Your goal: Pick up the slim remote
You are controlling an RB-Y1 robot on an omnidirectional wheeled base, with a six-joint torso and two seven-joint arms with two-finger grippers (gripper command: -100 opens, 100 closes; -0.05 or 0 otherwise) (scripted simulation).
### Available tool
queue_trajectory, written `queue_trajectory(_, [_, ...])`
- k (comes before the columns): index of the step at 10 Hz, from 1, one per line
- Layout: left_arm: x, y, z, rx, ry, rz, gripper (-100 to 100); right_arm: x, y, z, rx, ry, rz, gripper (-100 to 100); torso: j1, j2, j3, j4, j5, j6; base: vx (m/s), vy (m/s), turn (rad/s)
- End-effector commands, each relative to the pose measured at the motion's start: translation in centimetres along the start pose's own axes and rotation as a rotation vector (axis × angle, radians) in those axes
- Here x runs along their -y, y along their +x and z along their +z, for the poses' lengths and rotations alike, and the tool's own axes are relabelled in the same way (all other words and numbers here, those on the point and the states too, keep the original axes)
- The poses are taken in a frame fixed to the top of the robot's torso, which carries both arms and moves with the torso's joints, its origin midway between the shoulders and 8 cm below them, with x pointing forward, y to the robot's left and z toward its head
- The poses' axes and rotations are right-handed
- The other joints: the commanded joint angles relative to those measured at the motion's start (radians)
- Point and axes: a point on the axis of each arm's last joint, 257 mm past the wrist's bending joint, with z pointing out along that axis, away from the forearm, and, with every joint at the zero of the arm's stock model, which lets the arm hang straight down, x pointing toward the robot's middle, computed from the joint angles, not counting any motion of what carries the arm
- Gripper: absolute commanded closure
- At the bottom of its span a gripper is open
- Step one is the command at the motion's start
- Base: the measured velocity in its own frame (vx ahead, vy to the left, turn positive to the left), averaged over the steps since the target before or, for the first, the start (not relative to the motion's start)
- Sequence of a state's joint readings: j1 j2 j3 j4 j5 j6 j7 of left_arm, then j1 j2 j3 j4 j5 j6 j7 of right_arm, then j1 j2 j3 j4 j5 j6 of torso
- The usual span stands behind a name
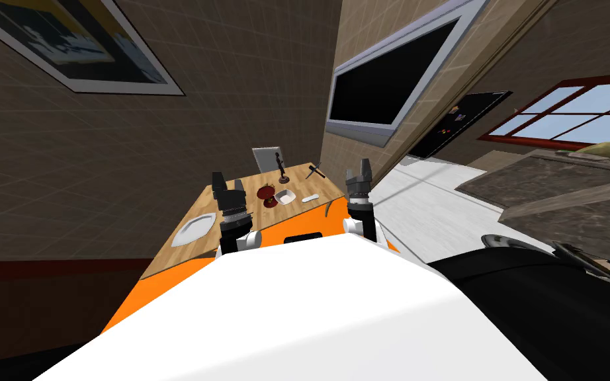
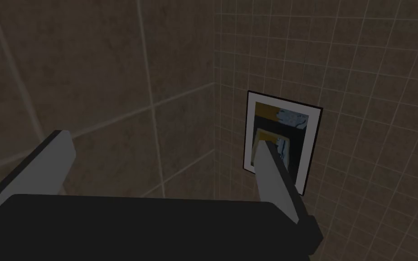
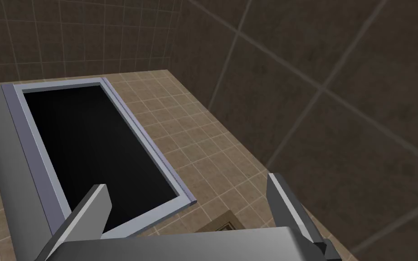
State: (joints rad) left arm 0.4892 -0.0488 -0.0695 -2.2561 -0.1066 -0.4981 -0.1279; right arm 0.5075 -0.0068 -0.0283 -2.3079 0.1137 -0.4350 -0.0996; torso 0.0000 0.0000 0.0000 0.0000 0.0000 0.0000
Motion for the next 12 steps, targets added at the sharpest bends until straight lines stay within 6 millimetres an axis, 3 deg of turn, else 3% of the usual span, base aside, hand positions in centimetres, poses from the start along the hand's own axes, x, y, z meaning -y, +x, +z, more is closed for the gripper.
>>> queue_trajectory(1, [0.0, 0.0, 0.0, 0.000, 0.000, 0.000, 0, 0.1, 0.4, -0.2, -0.030, 0.000, -0.020, -100, 0.000, 0.000, 0.000, 0.000, 0.000, 0.000, -0.007, -0.027, 0.045])
queue_trajectory(6, [0.0, 0.0, 0.0, 0.000, 0.000, 0.000, 0, 1.7, 2.1, -2.7, -0.171, 0.026, -0.139, -100, -0.009, 0.005, 0.003, 0.001, -0.002, 0.000, -0.056, -0.100, 0.119])
queue_trajectory(11, [0.0, 0.0, 0.0, 0.000, 0.000, 0.000, 0, 6.5, 3.7, -8.6, -0.387, 0.122, -0.311, -100, -0.010, 0.005, 0.003, 0.001, -0.002, 0.000, -0.079, -0.131, 0.257])
queue_trajectory(12, [0.0, 0.0, 0.0, 0.000, 0.000, 0.000, 0, 6.5, 3.8, -8.6, -0.389, 0.122, -0.311, -100, -0.010, 0.005, 0.003, 0.001, -0.002, 0.000, -0.056, -0.092, 0.103])
